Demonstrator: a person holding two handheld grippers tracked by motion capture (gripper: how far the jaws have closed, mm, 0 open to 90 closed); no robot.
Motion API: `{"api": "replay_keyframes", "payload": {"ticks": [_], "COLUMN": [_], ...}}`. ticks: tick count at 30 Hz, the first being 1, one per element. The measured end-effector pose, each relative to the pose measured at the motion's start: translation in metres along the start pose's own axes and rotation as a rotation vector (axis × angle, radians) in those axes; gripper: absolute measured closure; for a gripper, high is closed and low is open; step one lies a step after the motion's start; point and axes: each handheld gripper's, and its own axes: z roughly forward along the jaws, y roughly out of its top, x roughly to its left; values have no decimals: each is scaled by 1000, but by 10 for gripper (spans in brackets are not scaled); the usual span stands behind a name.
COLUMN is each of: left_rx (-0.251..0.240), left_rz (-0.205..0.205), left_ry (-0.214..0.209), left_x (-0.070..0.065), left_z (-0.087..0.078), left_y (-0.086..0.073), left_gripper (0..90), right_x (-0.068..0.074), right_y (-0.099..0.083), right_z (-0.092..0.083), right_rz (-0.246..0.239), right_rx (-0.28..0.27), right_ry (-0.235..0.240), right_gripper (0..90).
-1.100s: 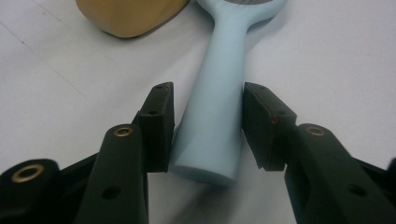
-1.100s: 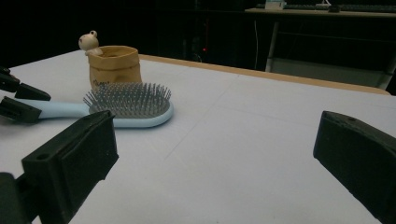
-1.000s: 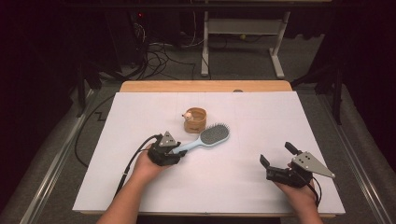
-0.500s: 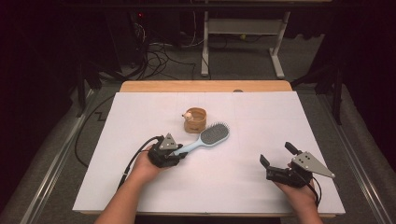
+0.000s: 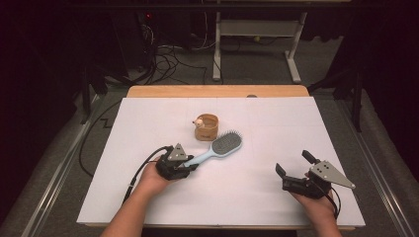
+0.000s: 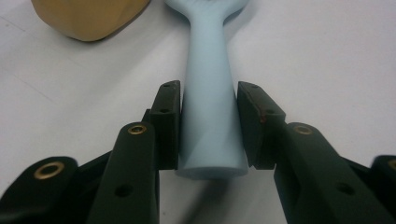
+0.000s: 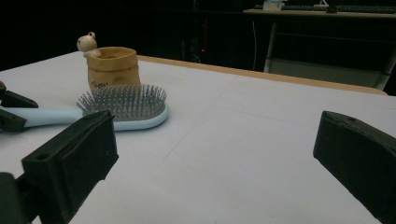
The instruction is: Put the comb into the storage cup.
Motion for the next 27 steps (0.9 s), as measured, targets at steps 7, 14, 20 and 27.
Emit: {"api": "replay_keyframes", "payload": {"ticks": [7, 14, 20, 27], "left_rx": [-1, 2, -4, 7], "left_rz": [-1, -5, -7, -14], "left_ry": [11, 27, 42, 73], "left_x": [-6, -14, -22, -30], "left_z": [-9, -31, -50, -74], "left_y": [-9, -31, -50, -73], "left_gripper": [626, 626, 626, 626], "right_x": [0, 1, 1, 3], "right_y": [0, 1, 1, 1], "right_z": [0, -1, -1, -1], "right_rz": [-3, -7, -9, -14], "right_rx": [-2, -2, -2, -2], "right_ry": [-3, -3, -5, -2], "right_gripper": [0, 0, 0, 0]}}
